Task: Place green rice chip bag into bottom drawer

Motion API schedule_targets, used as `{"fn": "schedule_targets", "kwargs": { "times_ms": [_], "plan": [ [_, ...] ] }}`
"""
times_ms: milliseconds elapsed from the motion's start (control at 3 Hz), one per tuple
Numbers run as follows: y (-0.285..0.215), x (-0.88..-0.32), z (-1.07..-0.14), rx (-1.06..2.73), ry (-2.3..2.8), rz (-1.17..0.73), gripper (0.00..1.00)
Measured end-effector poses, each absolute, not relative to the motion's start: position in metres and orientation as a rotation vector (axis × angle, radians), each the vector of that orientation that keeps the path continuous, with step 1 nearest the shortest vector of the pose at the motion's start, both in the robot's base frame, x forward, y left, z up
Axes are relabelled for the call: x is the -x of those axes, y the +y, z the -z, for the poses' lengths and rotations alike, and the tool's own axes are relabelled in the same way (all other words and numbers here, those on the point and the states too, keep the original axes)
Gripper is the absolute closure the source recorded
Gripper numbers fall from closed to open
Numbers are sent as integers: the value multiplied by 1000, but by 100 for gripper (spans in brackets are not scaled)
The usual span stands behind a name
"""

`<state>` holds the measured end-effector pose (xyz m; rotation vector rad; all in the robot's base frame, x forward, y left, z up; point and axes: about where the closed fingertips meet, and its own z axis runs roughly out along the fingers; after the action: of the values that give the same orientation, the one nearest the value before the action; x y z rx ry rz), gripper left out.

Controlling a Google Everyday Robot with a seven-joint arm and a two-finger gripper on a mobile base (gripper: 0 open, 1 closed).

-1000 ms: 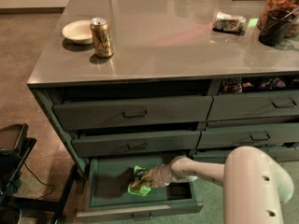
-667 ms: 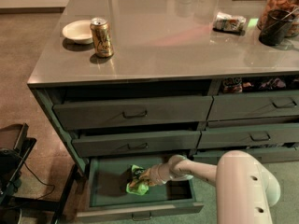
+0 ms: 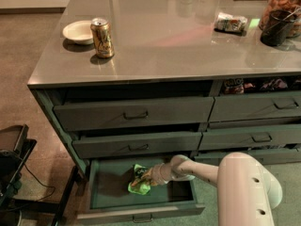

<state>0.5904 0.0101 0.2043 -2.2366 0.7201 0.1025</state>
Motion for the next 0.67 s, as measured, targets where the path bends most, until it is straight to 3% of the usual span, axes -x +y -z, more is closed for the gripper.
{"fn": "schedule_targets", "kwargs": {
  "times_ms": [667],
  "plan": [
    [10, -590, -204, 2237, 720, -103, 12]
  ]
}}
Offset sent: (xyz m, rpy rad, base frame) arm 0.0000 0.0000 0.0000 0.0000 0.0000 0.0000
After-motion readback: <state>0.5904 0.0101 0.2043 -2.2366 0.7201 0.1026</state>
